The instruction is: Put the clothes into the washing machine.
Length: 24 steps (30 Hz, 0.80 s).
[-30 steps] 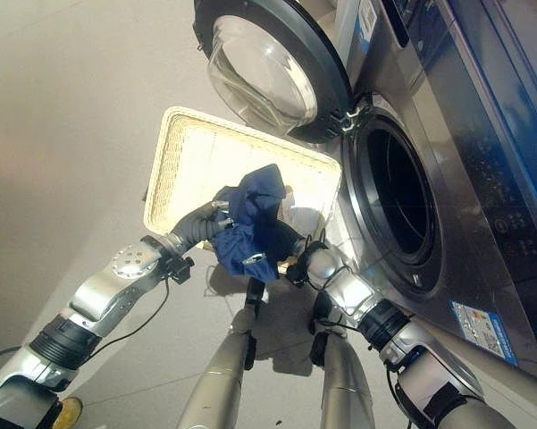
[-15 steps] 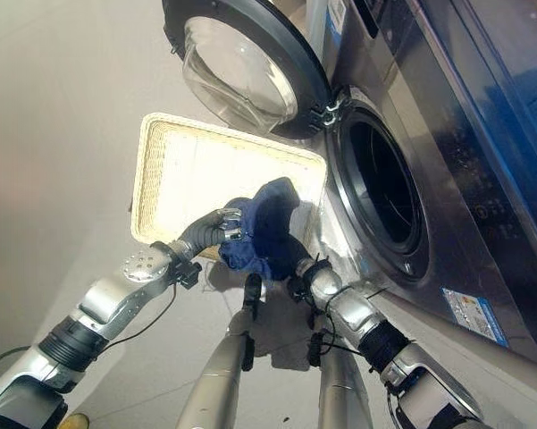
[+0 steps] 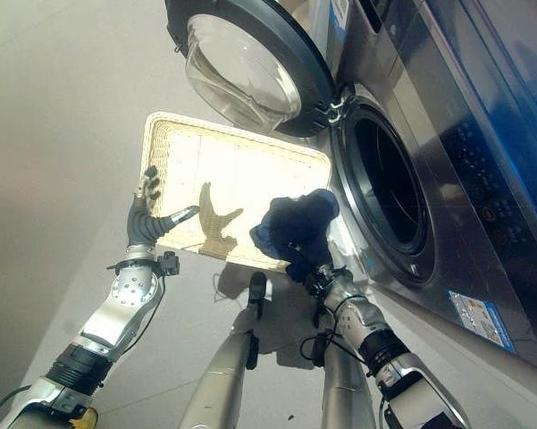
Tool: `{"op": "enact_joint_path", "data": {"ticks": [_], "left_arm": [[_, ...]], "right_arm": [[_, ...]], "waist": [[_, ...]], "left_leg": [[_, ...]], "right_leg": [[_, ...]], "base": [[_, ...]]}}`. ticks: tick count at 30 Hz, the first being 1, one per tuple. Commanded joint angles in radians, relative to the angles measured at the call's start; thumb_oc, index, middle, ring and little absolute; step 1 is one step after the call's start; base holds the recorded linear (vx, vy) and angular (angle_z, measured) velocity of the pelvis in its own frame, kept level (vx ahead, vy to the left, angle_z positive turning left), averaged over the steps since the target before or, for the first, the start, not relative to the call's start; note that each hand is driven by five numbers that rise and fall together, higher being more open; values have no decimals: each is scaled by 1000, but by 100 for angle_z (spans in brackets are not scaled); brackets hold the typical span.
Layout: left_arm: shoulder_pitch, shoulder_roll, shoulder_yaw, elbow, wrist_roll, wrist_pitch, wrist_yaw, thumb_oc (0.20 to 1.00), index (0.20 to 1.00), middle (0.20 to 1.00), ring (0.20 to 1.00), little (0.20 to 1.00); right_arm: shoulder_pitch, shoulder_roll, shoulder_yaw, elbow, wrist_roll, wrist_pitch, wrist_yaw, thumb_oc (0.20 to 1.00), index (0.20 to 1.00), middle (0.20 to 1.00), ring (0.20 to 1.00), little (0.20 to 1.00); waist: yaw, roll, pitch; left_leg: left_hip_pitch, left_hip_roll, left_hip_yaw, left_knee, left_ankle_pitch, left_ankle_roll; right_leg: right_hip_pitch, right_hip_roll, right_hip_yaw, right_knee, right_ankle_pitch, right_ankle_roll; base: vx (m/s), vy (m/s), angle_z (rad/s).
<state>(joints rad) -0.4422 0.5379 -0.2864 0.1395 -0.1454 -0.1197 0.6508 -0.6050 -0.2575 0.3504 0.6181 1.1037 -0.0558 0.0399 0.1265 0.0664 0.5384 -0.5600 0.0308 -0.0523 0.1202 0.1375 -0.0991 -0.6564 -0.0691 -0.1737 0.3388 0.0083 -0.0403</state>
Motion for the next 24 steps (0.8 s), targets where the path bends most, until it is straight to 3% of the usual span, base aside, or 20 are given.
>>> {"op": "enact_joint_path", "data": {"ticks": [1, 2, 4, 5, 6, 7, 8, 11, 13, 14, 16, 17, 18, 19, 20, 21, 22, 23, 24], "left_arm": [[-2, -33, 13, 10, 19, -16, 71, 1000, 1000, 1000, 1000, 1000], [0, -39, 15, 42, 12, -19, 78, 1000, 1000, 1000, 1000, 1000], [-1, -41, 15, 48, 10, -22, 78, 1000, 1000, 1000, 1000, 1000], [16, -48, 10, 79, -7, -34, 82, 1000, 1000, 1000, 1000, 1000], [16, -48, 10, 79, -7, -34, 82, 1000, 1000, 1000, 1000, 1000], [20, -49, 2, 93, -7, -38, 85, 1000, 1000, 1000, 1000, 1000], [30, -43, -8, 106, -12, -42, 91, 1000, 1000, 1000, 1000, 1000], [46, -32, -11, 107, -10, -48, 93, 1000, 1000, 1000, 1000, 1000], [95, 1, -7, 92, -29, -58, 71, 1000, 1000, 1000, 1000, 1000], [94, 3, -6, 90, -30, -59, 69, 1000, 1000, 1000, 1000, 1000], [130, 36, -4, 69, -44, -61, 53, 1000, 1000, 1000, 1000, 1000], [141, 51, -3, 63, -53, -63, 48, 1000, 1000, 1000, 1000, 1000], [142, 55, -3, 59, -56, -63, 46, 1000, 1000, 1000, 1000, 1000], [152, 70, -6, 48, -69, -57, 37, 1000, 1000, 1000, 1000, 1000], [155, 78, -10, 42, -79, -54, 29, 1000, 1000, 1000, 1000, 1000], [158, 84, -9, 36, -86, -46, 20, 1000, 1000, 1000, 1000, 1000], [159, 88, -13, 33, -91, -39, 16, 1000, 1000, 1000, 1000, 1000], [161, 93, -18, 29, -99, -35, 8, 1000, 1000, 1000, 1000, 1000], [161, 96, -21, 26, -107, -31, 2, 1000, 1000, 1000, 1000, 1000]], "right_arm": [[-32, 22, -76, -67, 199, -122, 24, 200, 200, 200, 200, 200], [-69, 18, -148, -54, 292, -185, -3, 200, 200, 200, 200, 200], [-79, 16, -163, -52, 308, -186, -3, 200, 200, 200, 200, 200], [-139, -14, -286, -25, 420, -288, -33, 200, 200, 200, 200, 200], [-139, -14, -286, -25, 420, -288, -33, 200, 200, 200, 200, 200], [-178, -39, -337, -7, 447, -347, -54, 200, 200, 200, 200, 200], [-236, -95, -406, -4, 486, -450, -113, 200, 200, 200, 200, 200], [-272, -163, -462, -29, 486, -557, -171, 200, 200, 200, 200, 200], [-274, -282, -545, -36, 470, -747, -259, 200, 200, 200, 200, 200], [-280, -289, -548, -33, 471, -757, -264, 200, 200, 200, 200, 200], [-268, -397, -624, -11, 439, -974, -386, 200, 200, 200, 200, 200], [-261, -437, -653, -3, 411, -1045, -441, 200, 200, 200, 200, 200], [-261, -450, -662, 2, 395, -1069, -466, 200, 200, 200, 200, 200], [-248, -511, -693, 38, 320, -1175, -592, 200, 200, 200, 200, 200], [-244, -539, -700, 31, 303, -1206, -673, 200, 200, 200, 200, 200], [-232, -560, -712, 21, 321, -1208, -736, 438, 438, 438, 438, 438], [-214, -568, -718, 16, 358, -1195, -763, 614, 614, 614, 614, 614], [-198, -567, -716, 15, 400, -1155, -763, 1000, 1000, 1000, 1000, 1000], [-185, -564, -712, 20, 440, -1109, -747, 1000, 1000, 1000, 1000, 1000]], "waist": [[-9, 47, -18], [-9, 54, -18], [-8, 56, -18], [-11, 68, -18], [-11, 68, -18], [-10, 76, -18], [-9, 86, -18], [-7, 91, -18], [-18, 79, -18], [-16, 80, -18], [-24, 69, -18], [-28, 64, -18], [-27, 64, -18], [-31, 57, -18], [-31, 56, -18], [-34, 54, -18], [-36, 53, -18], [-39, 52, -18], [-40, 50, -18]], "left_leg": [[-41, -99, 15, 25, -32, 46], [-53, -94, 19, 27, -23, 44], [-56, -92, 20, 26, -21, 43], [-50, -91, 25, 28, -31, 42], [-50, -91, 25, 28, -31, 42], [-53, -91, 25, 28, -31, 41], [-59, -88, 27, 33, -34, 40], [-79, -81, 31, 39, -28, 43], [-80, -85, 30, 54, -50, 51], [-89, -83, 30, 53, -40, 52], [-89, -85, 26, 63, -56, 58], [-93, -87, 23, 67, -58, 60], [-101, -86, 23, 68, -50, 61], [-108, -88, 21, 78, -53, 63], [-115, -87, 21, 84, -52, 63], [-122, -88, 20, 92, -54, 63], [-128, -88, 20, 100, -54, 62], [-133, -89, 19, 104, -55, 63], [-136, -89, 20, 107, -55, 64]], "right_leg": [[14, 2, -32, 13, -37, 93], [2, 3, -34, 18, -30, 92], [-1, 4, -34, 18, -28, 92], [-1, 3, -29, 37, -49, 93], [-1, 3, -29, 37, -49, 93], [-6, 5, -26, 44, -53, 92], [-15, 6, -21, 54, -58, 91], [-33, 13, -19, 54, -46, 88], [-34, 20, -9, 73, -67, 86], [-41, 22, -10, 69, -55, 85], [-39, 27, -4, 78, -63, 86], [-41, 31, -2, 77, -60, 86], [-47, 32, -4, 74, -49, 84], [-52, 34, -4, 75, -44, 85], [-58, 33, -6, 73, -36, 86], [-64, 33, -5, 74, -32, 87], [-71, 31, -4, 76, -27, 88], [-76, 30, -3, 75, -23, 89], [-78, 29, -3, 75, -21, 89]], "base": [[70, -9, 1], [82, -10, 1], [67, 6, 1], [97, 9, 1], [122, 12, 1], [76, 28, 3], [57, 34, 5], [48, 8, 1], [63, -34, -1], [26, -52, 1], [59, -71, 2], [42, -54, 2], [17, -47, 9], [13, -30, 9], [47, -28, 7], [40, -6, 1], [55, -6, 2], [46, -6, 5], [70, -14, 4]]}}
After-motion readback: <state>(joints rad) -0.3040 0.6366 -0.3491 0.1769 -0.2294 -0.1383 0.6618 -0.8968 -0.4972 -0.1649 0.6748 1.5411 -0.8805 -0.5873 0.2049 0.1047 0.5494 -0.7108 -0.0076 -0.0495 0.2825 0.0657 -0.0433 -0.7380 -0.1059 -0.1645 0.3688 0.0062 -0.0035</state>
